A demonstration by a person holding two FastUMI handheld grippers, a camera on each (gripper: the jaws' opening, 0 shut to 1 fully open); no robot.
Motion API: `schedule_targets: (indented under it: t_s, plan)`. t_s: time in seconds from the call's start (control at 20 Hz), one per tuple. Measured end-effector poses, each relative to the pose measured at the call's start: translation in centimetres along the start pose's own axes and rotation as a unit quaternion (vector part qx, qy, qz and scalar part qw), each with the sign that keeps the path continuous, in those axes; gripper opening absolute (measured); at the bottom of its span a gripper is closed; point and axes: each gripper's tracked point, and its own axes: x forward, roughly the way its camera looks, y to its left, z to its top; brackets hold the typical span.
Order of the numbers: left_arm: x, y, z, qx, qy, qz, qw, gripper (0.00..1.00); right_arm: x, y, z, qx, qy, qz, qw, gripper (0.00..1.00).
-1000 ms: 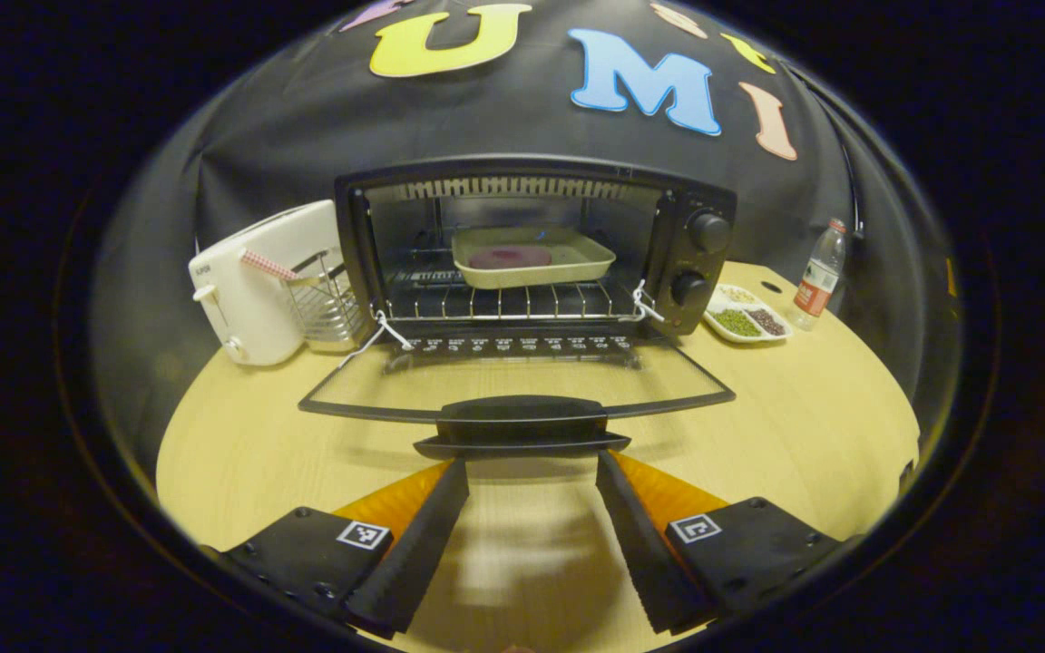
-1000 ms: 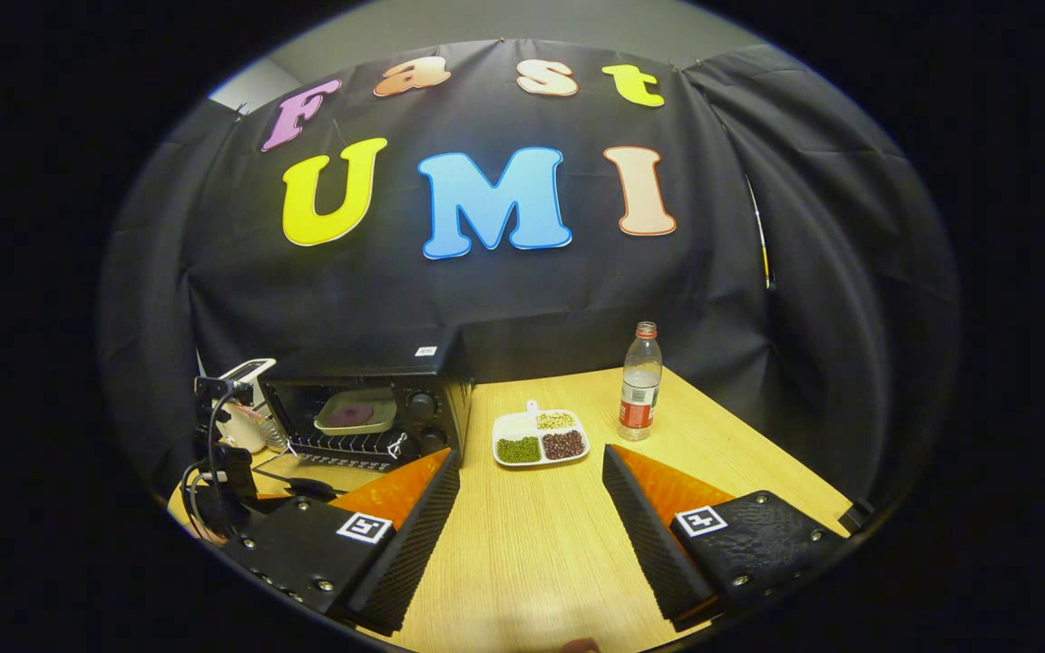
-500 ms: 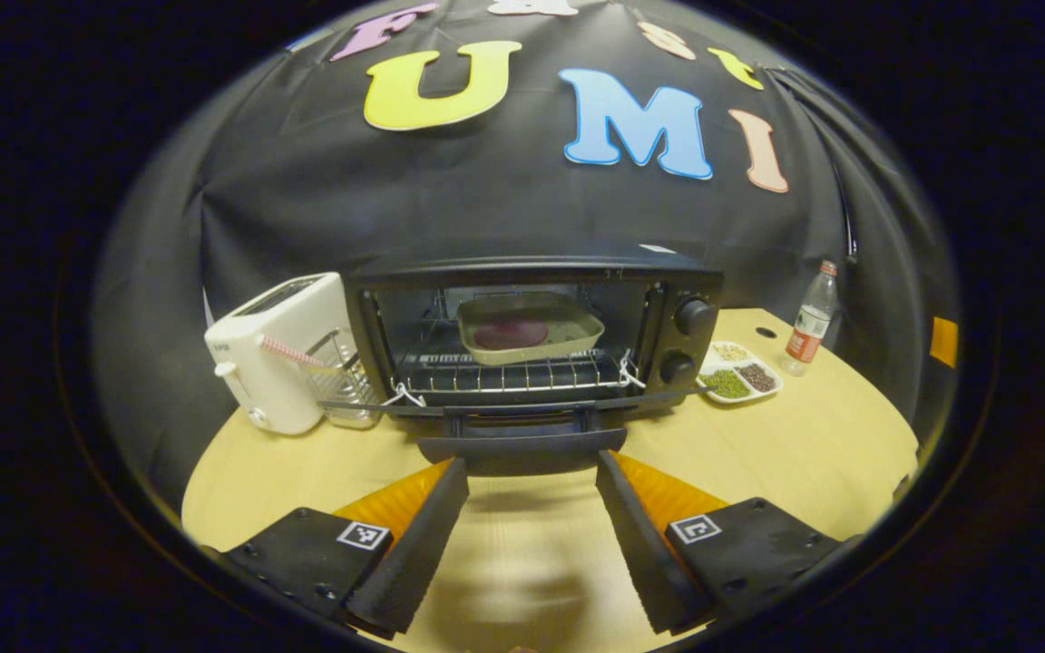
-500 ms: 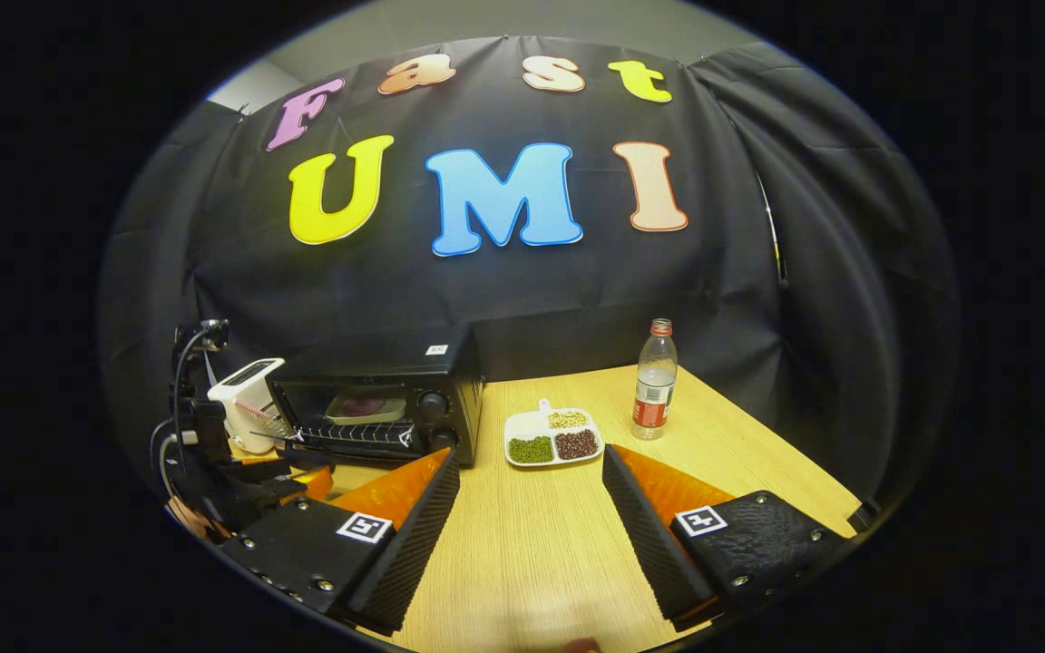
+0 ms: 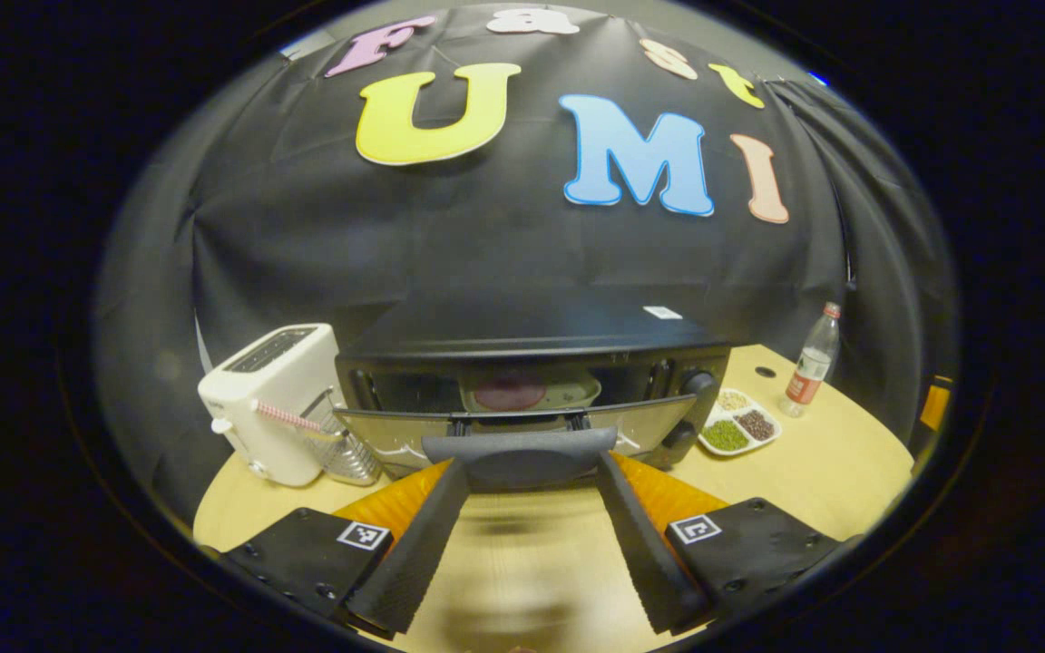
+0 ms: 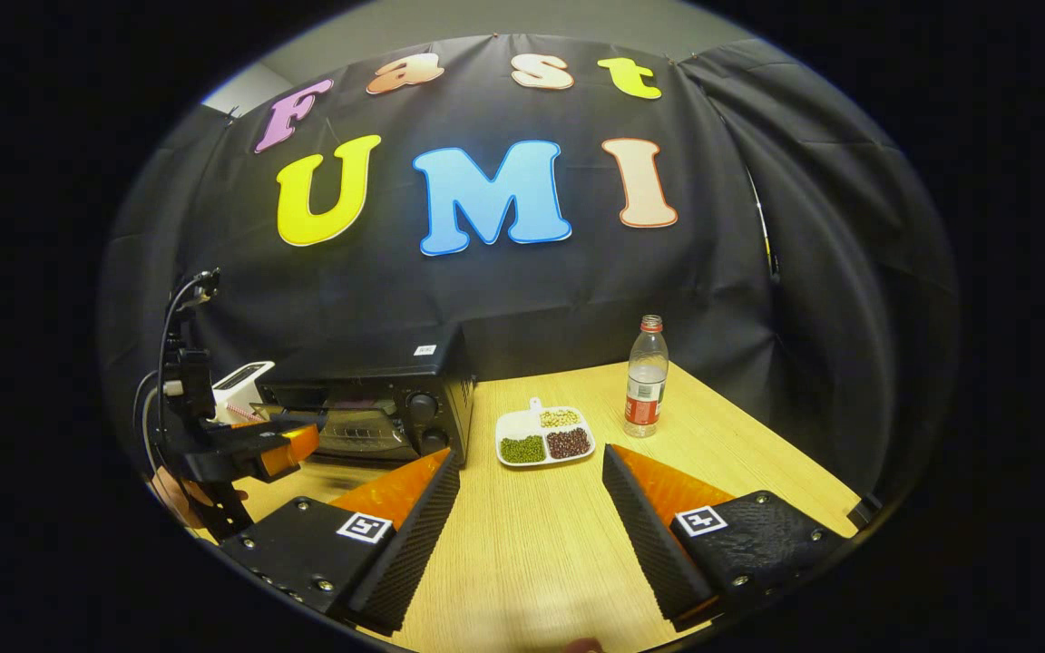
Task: Open the electric oven with the left hand, put the food in, and close the electric oven.
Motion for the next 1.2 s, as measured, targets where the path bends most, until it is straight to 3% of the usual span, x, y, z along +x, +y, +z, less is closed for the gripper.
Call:
schedule_targets:
  t_s: [0.05, 0.25, 0.45, 0.5, 0.55, 0.9, 0.95, 1.1, 1.2]
  plan:
    - [-0.2, 0.0, 1.0, 0.0, -0.012, -0.001, 1.0, 1.0, -0.1, 0.0, 0.3, -0.001, -0.004, 0.0, 1.0, 0.98]
    - [-3.0, -1.0, 5.3, 0.0, -0.065, -0.004, 0.998, 1.0, -0.9, -0.1, 2.1, -0.007, -0.029, 0.011, 0.999, 0.98]
    - [-9.1, -2.3, 9.4, -0.002, -0.118, 0.007, 0.993, 1.0, -2.8, -0.4, 4.2, -0.018, -0.055, 0.041, 0.997, 0.98]
    - [-10.7, -2.6, 10.1, -0.001, -0.13, 0.012, 0.991, 0.91, -3.4, -0.8, 4.5, -0.024, -0.058, 0.046, 0.997, 0.98]
    - [-12.3, -3.1, 10.7, -0.003, -0.139, 0.017, 0.99, 1.0, -4.1, -1.1, 5.0, -0.028, -0.063, 0.052, 0.996, 0.98]
    - [-23.1, -5.8, 11.3, -0.008, -0.175, 0.053, 0.983, 0.96, -8.9, -3.7, 7.0, -0.041, -0.108, 0.076, 0.99, 0.98]
    - [-24.4, -6.2, 11.3, -0.009, -0.18, 0.055, 0.982, 0.91, -9.5, -4.1, 7.3, -0.041, -0.113, 0.077, 0.99, 0.98]
    - [-27.6, -7.3, 10.8, -0.008, -0.184, 0.059, 0.981, 0.91, -11.8, -4.6, 7.6, -0.046, -0.129, 0.084, 0.987, 0.98]
    - [-29.6, -8.0, 10.9, -0.007, -0.193, 0.058, 0.979, 1.0, -13.2, -4.8, 7.6, -0.048, -0.133, 0.083, 0.986, 0.98]
